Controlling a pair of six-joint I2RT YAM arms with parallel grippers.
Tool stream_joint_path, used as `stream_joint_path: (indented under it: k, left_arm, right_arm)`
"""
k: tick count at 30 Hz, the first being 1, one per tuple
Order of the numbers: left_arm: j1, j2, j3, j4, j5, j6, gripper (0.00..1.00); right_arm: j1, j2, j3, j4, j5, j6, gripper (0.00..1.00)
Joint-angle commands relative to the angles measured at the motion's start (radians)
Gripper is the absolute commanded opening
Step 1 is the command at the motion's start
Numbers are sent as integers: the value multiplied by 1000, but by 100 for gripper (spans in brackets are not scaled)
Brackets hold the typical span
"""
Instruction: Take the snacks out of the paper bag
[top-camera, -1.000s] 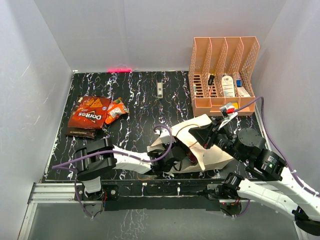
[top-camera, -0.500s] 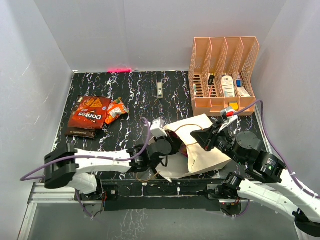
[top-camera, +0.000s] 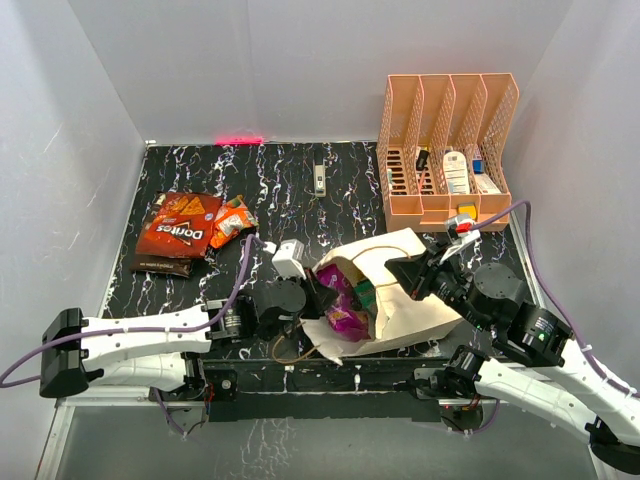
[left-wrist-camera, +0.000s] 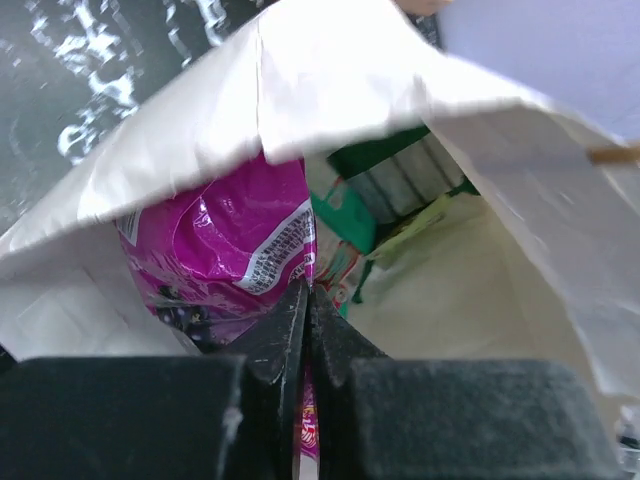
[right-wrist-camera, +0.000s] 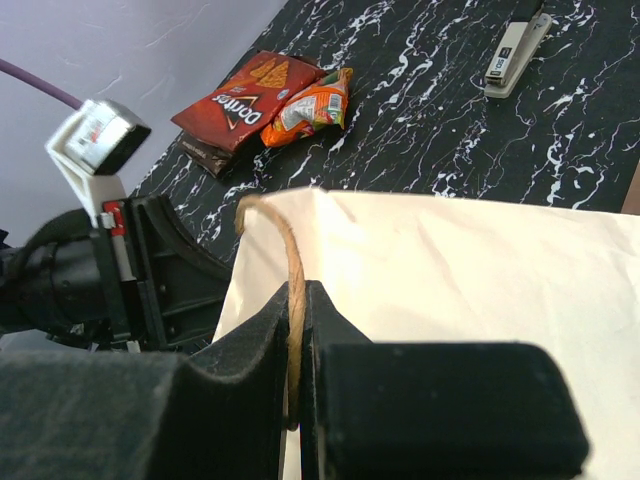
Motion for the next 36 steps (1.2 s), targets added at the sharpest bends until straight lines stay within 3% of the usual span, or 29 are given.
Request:
stream_joint_path:
  k: [1, 7, 10, 12, 17, 20, 23, 27, 30, 36]
  left_arm:
    - [-1, -21, -42, -70, 22, -104, 0]
    - [-1, -43, -108, -198, 12, -190, 1]
    - [-1, -59, -125, -250, 9, -235, 19]
    - [-1, -68, -155, -233, 34, -250, 38]
    - [-1, -50, -188, -162, 88, -284, 65]
    - [-1, 2, -165, -156, 106, -278, 76]
    - [-1, 80, -120, -136, 114, -258, 82]
    - [1, 162, -112, -66, 120, -258, 82]
    - [4, 189, -114, 4, 128, -237, 77]
    - [14, 178, -83, -31, 117, -210, 38]
  right_arm:
    - [-1, 1, 2, 34, 12, 10, 7]
    - [-1, 12, -3, 53, -20, 16, 7]
    - [-1, 20, -17, 73, -38, 18, 7]
    - [-1, 29, -24, 83, -46, 19, 7]
    - [-1, 34, -31, 95, -54, 23, 7]
    - [-1, 24, -36, 93, -54, 27, 7]
    - [-1, 12, -40, 89, -53, 31, 7]
    - [-2, 1, -42, 83, -49, 36, 7]
    - [-1, -3, -40, 78, -49, 36, 7]
    - [-2, -13, -42, 75, -44, 35, 7]
